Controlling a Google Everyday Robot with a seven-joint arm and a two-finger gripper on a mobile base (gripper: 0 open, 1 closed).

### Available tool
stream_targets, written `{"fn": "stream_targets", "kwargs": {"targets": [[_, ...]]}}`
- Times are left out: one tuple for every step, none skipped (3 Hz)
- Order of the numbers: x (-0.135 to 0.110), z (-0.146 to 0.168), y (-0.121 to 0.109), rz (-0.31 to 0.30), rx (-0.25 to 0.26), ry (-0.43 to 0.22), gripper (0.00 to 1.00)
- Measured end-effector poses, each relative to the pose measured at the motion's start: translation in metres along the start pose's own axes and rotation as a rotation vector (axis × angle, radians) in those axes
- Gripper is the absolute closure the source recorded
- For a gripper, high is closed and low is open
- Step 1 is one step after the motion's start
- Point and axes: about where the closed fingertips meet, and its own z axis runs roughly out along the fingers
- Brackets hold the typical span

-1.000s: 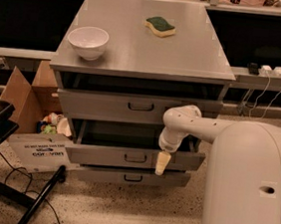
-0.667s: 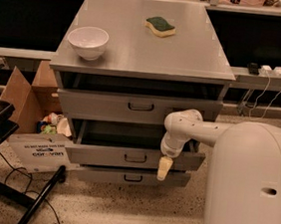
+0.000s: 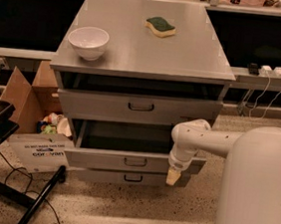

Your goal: Open middle drawer

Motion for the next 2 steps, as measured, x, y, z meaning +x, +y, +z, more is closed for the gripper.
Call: {"fn": "stream_targets", "kwargs": {"targets": [[-0.0008,-0.0091,-0.0014,0.0,0.0,0.0,0.66],[-0.0015,-0.0163,-0.0027,0.0,0.0,0.0,0.89]]}}
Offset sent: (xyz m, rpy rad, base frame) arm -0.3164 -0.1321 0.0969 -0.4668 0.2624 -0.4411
